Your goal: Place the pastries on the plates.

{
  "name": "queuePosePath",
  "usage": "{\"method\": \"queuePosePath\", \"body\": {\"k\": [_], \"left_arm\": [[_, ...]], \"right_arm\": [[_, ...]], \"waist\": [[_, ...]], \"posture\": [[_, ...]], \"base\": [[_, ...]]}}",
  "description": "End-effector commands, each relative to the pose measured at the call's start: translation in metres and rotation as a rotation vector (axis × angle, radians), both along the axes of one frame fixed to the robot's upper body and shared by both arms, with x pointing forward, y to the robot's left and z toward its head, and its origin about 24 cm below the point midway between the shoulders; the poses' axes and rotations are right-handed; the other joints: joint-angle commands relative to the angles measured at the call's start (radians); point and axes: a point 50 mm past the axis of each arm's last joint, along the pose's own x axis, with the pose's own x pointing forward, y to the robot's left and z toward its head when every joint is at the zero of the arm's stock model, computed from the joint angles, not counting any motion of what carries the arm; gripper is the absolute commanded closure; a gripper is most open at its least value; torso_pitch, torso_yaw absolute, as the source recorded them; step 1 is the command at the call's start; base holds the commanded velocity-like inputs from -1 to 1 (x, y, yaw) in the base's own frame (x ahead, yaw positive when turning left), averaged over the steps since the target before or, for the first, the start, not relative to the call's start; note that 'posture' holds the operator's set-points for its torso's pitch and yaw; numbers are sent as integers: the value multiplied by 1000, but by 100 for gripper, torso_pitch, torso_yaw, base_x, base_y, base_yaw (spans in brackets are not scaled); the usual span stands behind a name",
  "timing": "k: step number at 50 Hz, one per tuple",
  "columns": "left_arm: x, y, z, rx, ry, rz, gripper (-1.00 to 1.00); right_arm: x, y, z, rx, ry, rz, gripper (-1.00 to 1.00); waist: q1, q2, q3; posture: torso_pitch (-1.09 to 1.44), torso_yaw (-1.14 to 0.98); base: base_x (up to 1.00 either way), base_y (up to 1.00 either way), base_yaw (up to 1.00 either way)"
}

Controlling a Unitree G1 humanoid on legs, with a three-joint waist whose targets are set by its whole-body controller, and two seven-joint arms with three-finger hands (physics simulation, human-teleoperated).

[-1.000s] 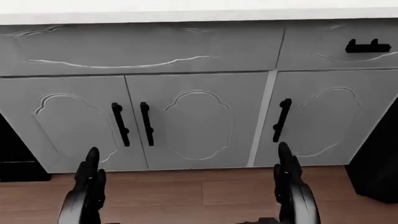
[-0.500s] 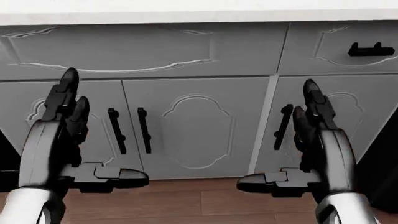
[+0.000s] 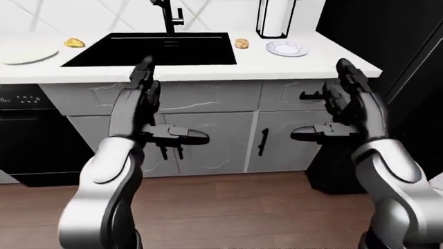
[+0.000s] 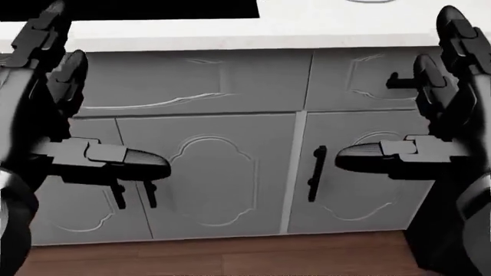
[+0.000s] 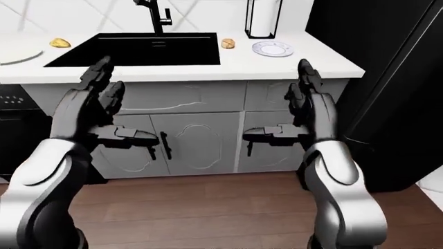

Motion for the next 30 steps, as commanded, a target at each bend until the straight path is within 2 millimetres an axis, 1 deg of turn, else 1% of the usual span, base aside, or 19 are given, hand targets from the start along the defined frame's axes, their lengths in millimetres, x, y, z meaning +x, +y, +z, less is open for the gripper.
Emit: {"method": "queuePosePath", "body": {"k": [1, 2, 5, 8, 11, 12, 13, 14, 15, 16, 17, 18, 22, 24, 26, 27, 28, 29, 30], "left_arm": [[-4, 1, 16, 2, -80, 4, -100], [-3, 2, 19, 1, -81, 4, -100], [-2, 3, 30, 2, -100, 9, -100], [2, 3, 42, 10, -102, 10, -100], [4, 4, 52, 13, -112, 10, -100], [5, 5, 54, 11, -112, 10, -100], [6, 5, 58, 12, -113, 9, -100], [6, 5, 59, 12, -114, 9, -100], [6, 5, 62, 12, -118, 9, -100], [5, 5, 64, 11, -121, 8, -100], [5, 5, 66, 11, -123, 8, -100], [4, 5, 66, 11, -125, 8, -100], [3, 4, 67, 10, -128, 5, -100], [3, 3, 66, 11, -127, 4, -100], [2, -1, 69, 11, -130, -3, -100], [2, -2, 71, 13, -132, -7, -100], [2, -2, 72, 14, -134, -7, -100], [1, -3, 73, 14, -135, -7, -100], [1, -3, 73, 16, -136, -8, -100]], "right_arm": [[-3, 5, 15, -9, -69, 30, -100], [-2, 5, 19, -15, -71, 30, -100], [-1, 3, 29, -25, -77, 28, -100], [3, 1, 42, -29, -77, 19, -100], [7, 0, 52, -28, -81, 9, -100], [7, 0, 55, -31, -84, 9, -100], [7, 0, 60, -35, -89, 8, -100], [7, -1, 64, -36, -94, 6, -100], [6, -1, 67, -38, -99, 7, -100], [6, -1, 70, -38, -104, 6, -100], [5, -1, 73, -38, -109, 7, -100], [4, 0, 74, -38, -113, 7, -100], [3, -2, 77, -37, -124, 7, -100], [2, -3, 78, -42, -128, 3, -100], [0, -4, 83, -40, -136, 3, -100], [-1, -5, 86, -40, -140, 1, -100], [-2, -6, 88, -37, -143, 0, -100], [-2, -7, 87, -38, -143, -2, -100], [-2, -8, 87, -37, -144, -2, -100]], "waist": [[4, -2, -15], [5, -1, -17], [6, -8, -27], [0, 4, -29], [-10, 33, -31], [-13, 50, -32], [-16, 76, -42], [-23, 76, -48], [-7, 58, -29], [-13, 73, -15], [-8, 68, -9], [-4, 62, -12], [4, 37, -7], [12, 19, -10], [19, -12, -18], [21, -37, -23], [20, -76, -37], [8, -46, -22], [18, -64, -14]], "posture": [[0, 0], [0, 0], [0, 0], [0, 0], [0, 0], [0, 0], [0, 0], [0, 0], [0, 0], [0, 0], [0, 0], [0, 0], [0, 0], [0, 0], [0, 0], [0, 0], [0, 0], [0, 0], [0, 0]], "base": [[23, -16, 0], [22, -9, 0], [23, -1, 0], [23, 0, 0], [22, 0, 0], [23, 0, 0], [28, 0, 0], [33, 0, 0], [38, 0, 0], [44, 0, 0], [46, 0, 0], [51, 0, 0], [51, 0, 0], [52, 0, 0], [51, 0, 0], [50, 0, 0], [52, 0, 0], [51, -1, 0], [52, -2, 0]]}}
